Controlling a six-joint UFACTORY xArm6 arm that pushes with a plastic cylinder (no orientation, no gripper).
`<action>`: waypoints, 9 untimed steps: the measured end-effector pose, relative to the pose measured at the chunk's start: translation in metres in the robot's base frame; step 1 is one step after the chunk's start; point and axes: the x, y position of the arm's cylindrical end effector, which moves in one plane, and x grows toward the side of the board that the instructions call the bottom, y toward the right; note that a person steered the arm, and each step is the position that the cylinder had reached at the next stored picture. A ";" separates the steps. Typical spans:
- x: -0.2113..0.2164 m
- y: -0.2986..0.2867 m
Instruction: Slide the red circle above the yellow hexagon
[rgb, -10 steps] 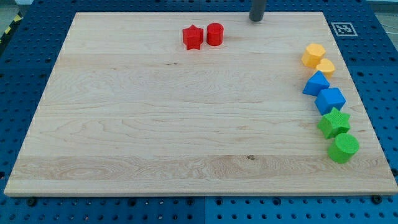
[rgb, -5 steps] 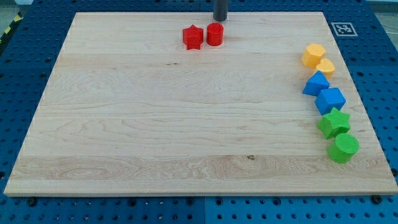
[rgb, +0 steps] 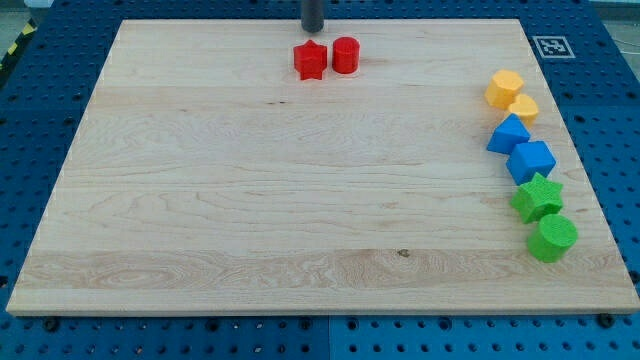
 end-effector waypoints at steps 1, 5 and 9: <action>0.029 0.000; 0.054 0.000; 0.065 0.063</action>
